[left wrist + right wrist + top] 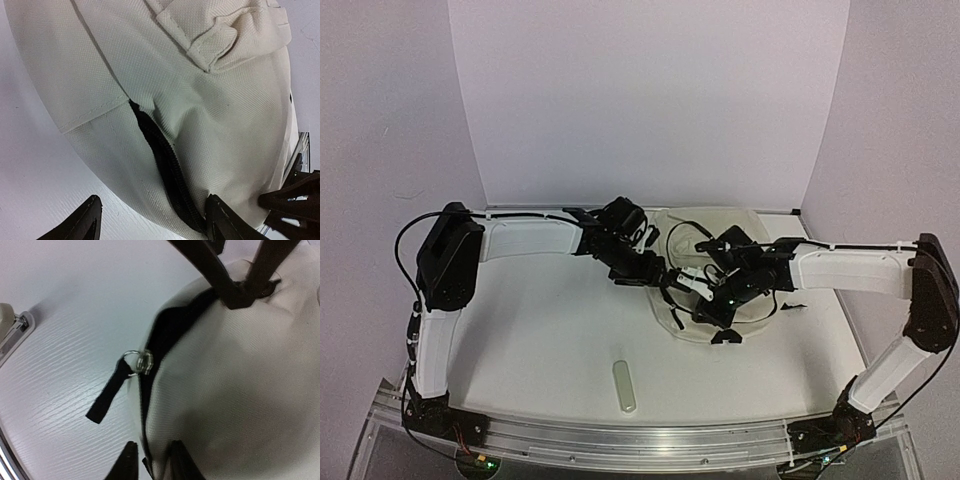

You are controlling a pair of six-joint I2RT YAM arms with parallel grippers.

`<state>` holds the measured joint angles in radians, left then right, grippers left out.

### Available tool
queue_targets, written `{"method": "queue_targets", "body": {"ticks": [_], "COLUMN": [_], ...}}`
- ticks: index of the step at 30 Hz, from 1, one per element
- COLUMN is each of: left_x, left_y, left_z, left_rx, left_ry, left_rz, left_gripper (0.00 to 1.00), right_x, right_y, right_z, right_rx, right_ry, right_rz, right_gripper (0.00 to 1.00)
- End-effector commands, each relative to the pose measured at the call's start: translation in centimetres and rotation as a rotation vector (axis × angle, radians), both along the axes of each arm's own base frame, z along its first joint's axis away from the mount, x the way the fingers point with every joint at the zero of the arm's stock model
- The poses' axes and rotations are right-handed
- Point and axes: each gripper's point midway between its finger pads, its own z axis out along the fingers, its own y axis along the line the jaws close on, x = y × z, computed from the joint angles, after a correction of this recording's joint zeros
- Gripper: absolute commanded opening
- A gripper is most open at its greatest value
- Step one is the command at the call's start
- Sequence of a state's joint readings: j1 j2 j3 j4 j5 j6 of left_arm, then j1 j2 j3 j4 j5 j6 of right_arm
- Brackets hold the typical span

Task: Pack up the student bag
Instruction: Zip the student bag at the center of the board.

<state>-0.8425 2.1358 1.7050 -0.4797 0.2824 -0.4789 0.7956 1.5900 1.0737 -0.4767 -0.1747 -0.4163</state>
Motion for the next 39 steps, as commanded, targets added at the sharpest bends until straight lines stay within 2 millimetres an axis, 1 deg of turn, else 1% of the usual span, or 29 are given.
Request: {"method": "queue_targets", "body": {"ticks": [1, 4, 7, 9, 13, 15, 16, 18, 19, 21, 23, 25, 27, 30, 32, 34, 36, 39], "left_x": [0.5, 0.8, 1.1, 1.4, 1.5, 1.3, 1.3, 1.4, 1.5, 1.8, 1.8, 1.6, 1.4, 0.5, -0.4, -1.4, -2.8, -5.0], "left_y": [0.5, 0.0, -0.3, -0.5, -0.4, 0.2, 1.0, 2.2, 2.7, 3.4, 3.4, 3.1, 3.3, 3.7, 4.3, 5.0, 5.6, 6.3], "left_z": [-0.4, -1.4, -2.3, -3.0, -4.8, -6.0, -6.5, -6.6, -6.0, -3.8, -1.0, 2.1, 5.9, 8.7, 9.3, 9.3, 9.2, 9.2], "left_rx": [0.047, 0.068, 0.100, 0.121, 0.193, 0.240, 0.272, 0.284, 0.266, 0.189, 0.107, -0.001, -0.103, -0.209, -0.237, -0.255, -0.293, -0.327], "left_ry": [0.001, 0.018, 0.032, 0.037, 0.057, 0.075, 0.077, 0.087, 0.086, 0.066, 0.011, -0.070, -0.140, -0.212, -0.264, -0.306, -0.352, -0.479], "left_rz": [0.007, -0.005, -0.014, -0.016, -0.031, -0.033, -0.021, 0.005, 0.019, 0.038, 0.031, 0.014, 0.008, -0.035, -0.070, -0.094, -0.140, -0.214], "left_gripper": [0.71, 0.73, 0.75, 0.77, 0.81, 0.82, 0.83, 0.82, 0.81, 0.79, 0.77, 0.76, 0.75, 0.72, 0.71, 0.70, 0.70, 0.70], "right_x": [1.8, 1.6, 1.3, 1.1, 0.9, 0.8, 0.6, 0.2, -0.1, -0.9, -1.7, -2.5, -3.0, -3.1, -3.1, -3.1, -3.2, -3.0], "right_y": [0.6, 0.8, 1.2, 1.4, 1.6, 1.6, 1.6, 1.1, 0.9, 0.3, -0.2, -0.2, 0.1, 0.6, 0.9, 1.3, 1.6, 1.9], "right_z": [2.6, 4.3, 5.7, 6.2, 6.5, 6.4, 6.4, 5.8, 5.4, 4.1, 2.5, 1.5, 1.1, 1.3, 1.6, 2.1, 2.5, 2.9], "right_rx": [0.022, 0.063, 0.104, 0.123, 0.131, 0.131, 0.128, 0.114, 0.106, 0.086, 0.063, 0.068, 0.083, 0.103, 0.119, 0.139, 0.164, 0.212], "right_ry": [-0.095, -0.117, -0.121, -0.116, -0.112, -0.109, -0.106, -0.098, -0.092, -0.066, -0.030, 0.015, 0.051, 0.071, 0.076, 0.087, 0.107, 0.159], "right_rz": [-0.024, -0.018, -0.009, 0.000, 0.017, 0.024, 0.027, 0.033, 0.038, 0.053, 0.064, 0.075, 0.079, 0.079, 0.079, 0.077, 0.071, 0.048], "right_gripper": [0.00, 0.00, 0.00, 0.00, 0.00, 0.00, 0.00, 0.00, 0.00, 0.00, 0.00, 0.00, 0.00, 0.00, 0.00, 0.00, 0.00, 0.00]}}
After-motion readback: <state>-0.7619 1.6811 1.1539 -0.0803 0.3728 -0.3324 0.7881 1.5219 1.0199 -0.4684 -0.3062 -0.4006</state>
